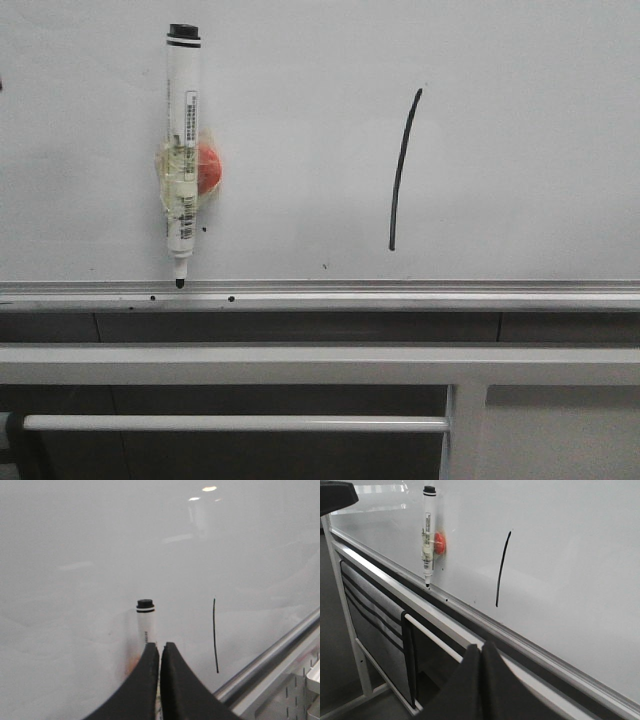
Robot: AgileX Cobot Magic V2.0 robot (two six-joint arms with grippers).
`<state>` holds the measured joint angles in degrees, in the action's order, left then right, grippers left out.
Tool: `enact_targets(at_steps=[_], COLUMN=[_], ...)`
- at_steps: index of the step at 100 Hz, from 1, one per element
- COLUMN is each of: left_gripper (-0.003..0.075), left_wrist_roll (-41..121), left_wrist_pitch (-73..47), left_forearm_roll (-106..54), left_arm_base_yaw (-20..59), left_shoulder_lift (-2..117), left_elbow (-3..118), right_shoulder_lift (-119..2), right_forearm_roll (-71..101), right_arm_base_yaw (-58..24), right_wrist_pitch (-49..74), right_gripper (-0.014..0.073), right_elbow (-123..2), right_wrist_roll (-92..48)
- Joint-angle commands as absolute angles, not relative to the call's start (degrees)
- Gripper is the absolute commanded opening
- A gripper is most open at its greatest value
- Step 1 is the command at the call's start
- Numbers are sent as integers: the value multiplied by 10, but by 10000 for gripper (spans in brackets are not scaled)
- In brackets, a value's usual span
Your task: Write number 1 on whiteboard
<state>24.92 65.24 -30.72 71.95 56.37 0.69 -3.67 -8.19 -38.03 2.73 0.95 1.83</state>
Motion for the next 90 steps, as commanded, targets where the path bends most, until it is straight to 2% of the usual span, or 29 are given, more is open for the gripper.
enact_targets(at_steps=[1,22,30,47,71,90], left_gripper=[-20,-20,-20,-20,-20,-20], left_wrist_roll=[271,340,355,319,277,277], left_wrist_pitch=[792,792,790,710,372,183], left_forearm_roll=[-336,-373,-364,-304,-281,-283], left_arm_base_yaw=[721,721,691,537,290,136], left_shoulder_lift=[541,475,437,336,140,2], left_elbow=[19,18,18,18,18,18], right_shoulder_lift=[-43,-43,-43,-43,-43,-43], right_forearm_roll=[-88,-88,-88,-88,-88,-88], right_arm_base_yaw=[-382,-382,-382,-382,-382,-382], right_wrist_pitch=[-19,-19,-19,-19,-19,-19], right_gripper=[-64,-64,-64,-64,-64,-64], right_elbow=[22,22,22,22,22,22], right_wrist_roll=[18,18,18,18,18,18])
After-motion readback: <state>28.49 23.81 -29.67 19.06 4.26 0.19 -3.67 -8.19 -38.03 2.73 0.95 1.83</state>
